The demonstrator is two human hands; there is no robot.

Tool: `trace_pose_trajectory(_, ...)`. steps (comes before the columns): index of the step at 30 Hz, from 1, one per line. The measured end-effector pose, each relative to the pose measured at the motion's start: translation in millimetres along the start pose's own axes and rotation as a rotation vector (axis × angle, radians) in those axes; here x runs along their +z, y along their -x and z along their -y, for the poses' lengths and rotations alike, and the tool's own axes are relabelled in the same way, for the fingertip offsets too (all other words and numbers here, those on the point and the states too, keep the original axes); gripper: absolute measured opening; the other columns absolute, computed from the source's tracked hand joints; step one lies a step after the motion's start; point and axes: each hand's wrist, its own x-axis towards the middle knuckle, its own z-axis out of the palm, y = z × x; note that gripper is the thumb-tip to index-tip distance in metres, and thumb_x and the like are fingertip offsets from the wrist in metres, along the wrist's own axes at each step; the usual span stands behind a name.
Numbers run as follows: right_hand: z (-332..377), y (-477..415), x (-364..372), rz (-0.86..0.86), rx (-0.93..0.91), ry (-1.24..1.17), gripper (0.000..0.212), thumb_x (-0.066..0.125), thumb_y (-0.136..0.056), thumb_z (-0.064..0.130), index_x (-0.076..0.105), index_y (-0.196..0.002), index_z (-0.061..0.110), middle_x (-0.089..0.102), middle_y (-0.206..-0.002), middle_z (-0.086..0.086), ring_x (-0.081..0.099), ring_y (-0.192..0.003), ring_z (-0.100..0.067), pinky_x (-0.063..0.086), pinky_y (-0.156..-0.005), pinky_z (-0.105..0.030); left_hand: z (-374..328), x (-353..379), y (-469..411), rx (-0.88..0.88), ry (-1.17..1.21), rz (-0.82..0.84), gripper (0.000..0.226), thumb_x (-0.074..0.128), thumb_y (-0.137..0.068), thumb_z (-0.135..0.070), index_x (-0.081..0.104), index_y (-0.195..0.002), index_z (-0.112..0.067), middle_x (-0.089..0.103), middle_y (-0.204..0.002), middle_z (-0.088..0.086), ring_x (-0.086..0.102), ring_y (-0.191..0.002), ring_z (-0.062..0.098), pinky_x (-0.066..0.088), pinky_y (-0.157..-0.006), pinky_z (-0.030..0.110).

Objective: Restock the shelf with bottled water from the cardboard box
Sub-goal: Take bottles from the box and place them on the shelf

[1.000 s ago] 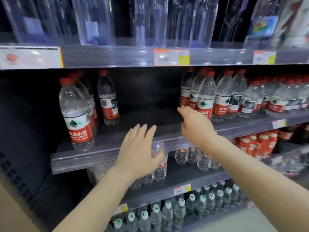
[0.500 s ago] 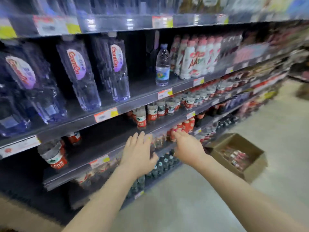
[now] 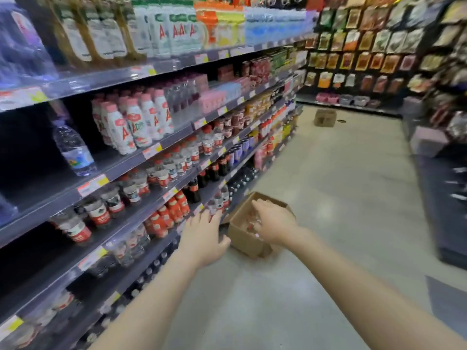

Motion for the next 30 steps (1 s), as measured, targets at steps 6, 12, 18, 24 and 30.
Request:
trace_pose_trajectory(6,-167,-20,-23,0.047,0.078,-0.068,0.067,0.055,-0.095,0.023,0.036,-0.158,0.013,0.044,-0.157,-0.016,0.044,-0.142,-0.034,0.041,-0.113,-0.043,-115,30,-101,-0.021,0.01,0.133,0.079,0.044,-0.098,-0.056,0.026,-0.166,-0.021,0.044,-0.159,0.013,0.044,-0.144,0.036,0.036,-0.119,0.046)
trace_pose_trajectory(12,-265,-60,-37,0.077,0.126,-0.151,0.072,0.052,-0.095,0.021,0.029,-0.163,0.025,0.031,-0.168,-0.009,0.035,-0.151,-0.03,0.038,-0.118,-0.039,-170,55,-178,-0.087,0.027,0.236,0.08,0.038,-0.099,-0.056,0.02,-0.168,-0.022,0.044,-0.159,0.016,0.045,-0.143,0.038,0.036,-0.117,0.047)
trace_pose_trajectory(18,-316,-151,-26,0.139,0.076,-0.144,0.068,0.048,-0.099,0.016,0.028,-0.164,0.021,0.031,-0.168,-0.009,0.035,-0.15,-0.031,0.034,-0.118,-0.035,-173,85,-285,-0.167,0.053,0.305,0.079,0.038,-0.101,-0.057,0.018,-0.169,-0.022,0.042,-0.161,0.018,0.043,-0.145,0.04,0.033,-0.119,0.049)
trace_pose_trajectory(24,-362,-300,0,0.269,0.07,-0.078,0.067,0.049,-0.098,0.016,0.031,-0.162,0.015,0.038,-0.164,-0.01,0.041,-0.146,-0.029,0.037,-0.115,-0.034,-148,137,-440,-0.249,0.106,0.354,0.072,0.04,-0.102,-0.055,0.029,-0.162,-0.017,0.047,-0.154,0.02,0.048,-0.139,0.04,0.039,-0.113,0.047)
trace_pose_trajectory(30,-391,-450,17,0.437,0.106,-0.075,0.054,0.05,-0.096,0.018,0.046,-0.15,0.014,0.052,-0.152,-0.011,0.05,-0.139,-0.031,0.044,-0.111,-0.039,-121,178,-558,-0.331,0.185,0.503,0.075,0.041,-0.101,-0.056,0.028,-0.164,-0.017,0.045,-0.157,0.021,0.048,-0.141,0.041,0.041,-0.114,0.048)
